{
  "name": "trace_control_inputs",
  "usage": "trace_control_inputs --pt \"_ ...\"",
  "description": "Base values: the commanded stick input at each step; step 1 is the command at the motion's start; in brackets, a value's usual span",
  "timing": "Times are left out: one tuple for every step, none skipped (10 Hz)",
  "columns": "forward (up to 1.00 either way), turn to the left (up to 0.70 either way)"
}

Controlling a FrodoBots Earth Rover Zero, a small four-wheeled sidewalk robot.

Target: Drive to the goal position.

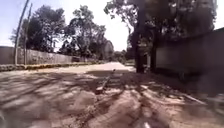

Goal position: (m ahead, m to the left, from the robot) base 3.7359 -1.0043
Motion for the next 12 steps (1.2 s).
trace_control_inputs --pt "0.7 -0.35" --pt "0.7 -0.35" --pt "0.7 -0.35" --pt "0.7 -0.19" --pt "0.7 -0.03" --pt "0.7 -0.14" --pt "0.7 -0.3" --pt "0.7 -0.07" --pt "0.7 -0.02" --pt "0.7 -0.1" --pt "0.7 -0.26" --pt "0.7 -0.28"
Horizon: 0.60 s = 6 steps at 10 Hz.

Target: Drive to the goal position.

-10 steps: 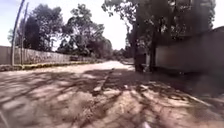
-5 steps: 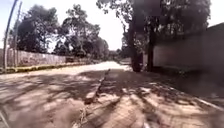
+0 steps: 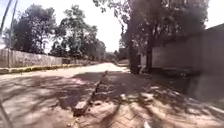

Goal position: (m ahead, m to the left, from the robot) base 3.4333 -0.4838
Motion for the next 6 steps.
trace_control_inputs --pt "0.7 -0.11" --pt "0.7 0.0" --pt "0.7 0.0" --pt "0.7 0.0" --pt "0.7 0.0" --pt "0.7 0.0"
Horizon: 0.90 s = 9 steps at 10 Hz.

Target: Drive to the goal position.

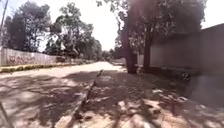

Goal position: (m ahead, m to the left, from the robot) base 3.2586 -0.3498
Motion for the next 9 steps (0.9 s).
trace_control_inputs --pt "0.7 0.0" --pt "0.7 0.0" --pt "0.7 0.16" --pt "0.7 0.32" --pt "0.7 0.21" --pt "0.7 0.05" --pt "0.7 0.02" --pt "0.7 0.05" --pt "0.7 0.26"
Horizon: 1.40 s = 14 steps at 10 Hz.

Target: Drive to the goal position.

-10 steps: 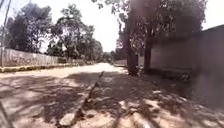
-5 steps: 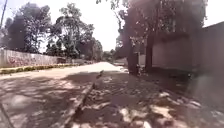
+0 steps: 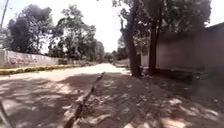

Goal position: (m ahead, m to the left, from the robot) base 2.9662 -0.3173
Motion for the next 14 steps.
trace_control_inputs --pt "0.7 0.08" --pt "0.7 0.0" --pt "0.7 0.0" --pt "0.7 0.0" --pt "0.7 0.0" --pt "0.7 0.02" --pt "0.7 0.2" --pt "0.7 0.33" --pt "0.7 0.17" --pt "0.7 0.01" --pt "0.7 0.0" --pt "0.7 0.0" --pt "0.7 0.0" --pt "0.7 0.0"
